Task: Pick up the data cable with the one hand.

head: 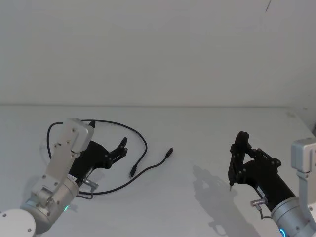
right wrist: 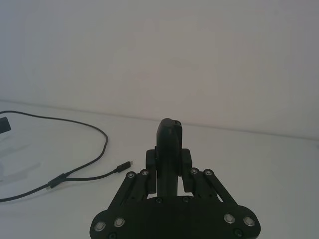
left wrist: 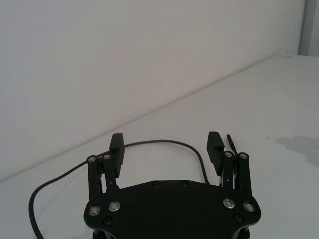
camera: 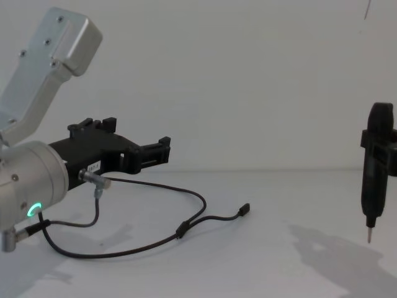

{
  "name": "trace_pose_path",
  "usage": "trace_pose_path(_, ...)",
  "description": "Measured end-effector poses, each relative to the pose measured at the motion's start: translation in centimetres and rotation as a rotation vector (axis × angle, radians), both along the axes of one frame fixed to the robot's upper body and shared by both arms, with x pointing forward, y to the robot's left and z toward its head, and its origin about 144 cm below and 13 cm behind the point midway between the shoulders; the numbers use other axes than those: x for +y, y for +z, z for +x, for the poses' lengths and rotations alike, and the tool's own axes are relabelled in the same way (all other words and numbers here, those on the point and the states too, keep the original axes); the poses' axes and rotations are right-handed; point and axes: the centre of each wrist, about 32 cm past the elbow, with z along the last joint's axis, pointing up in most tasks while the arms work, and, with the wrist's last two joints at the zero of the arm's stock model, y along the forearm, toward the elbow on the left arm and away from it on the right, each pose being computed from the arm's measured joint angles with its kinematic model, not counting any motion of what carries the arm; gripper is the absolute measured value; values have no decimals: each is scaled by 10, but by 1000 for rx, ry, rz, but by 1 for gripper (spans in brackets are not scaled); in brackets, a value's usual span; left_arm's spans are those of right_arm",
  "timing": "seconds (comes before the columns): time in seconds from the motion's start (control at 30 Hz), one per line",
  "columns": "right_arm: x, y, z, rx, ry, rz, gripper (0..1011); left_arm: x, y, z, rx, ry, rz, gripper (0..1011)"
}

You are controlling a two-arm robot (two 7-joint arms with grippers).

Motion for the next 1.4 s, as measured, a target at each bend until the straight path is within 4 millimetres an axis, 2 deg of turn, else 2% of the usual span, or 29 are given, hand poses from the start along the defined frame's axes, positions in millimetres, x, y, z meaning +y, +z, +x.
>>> trace_pose_path(0.33, 0, 0, 0, 0, 0, 0, 279, 5, 5, 6, 39, -63, 28, 1001)
trace_pose_path(0.77, 0, 0, 0, 0, 0, 0, 279, 13, 9, 21, 172, -226, 82, 1001)
trace_pose_path(1.4, 0, 0, 0, 0, 0, 0, 279, 10, -3, 58, 458, -482, 138, 1001)
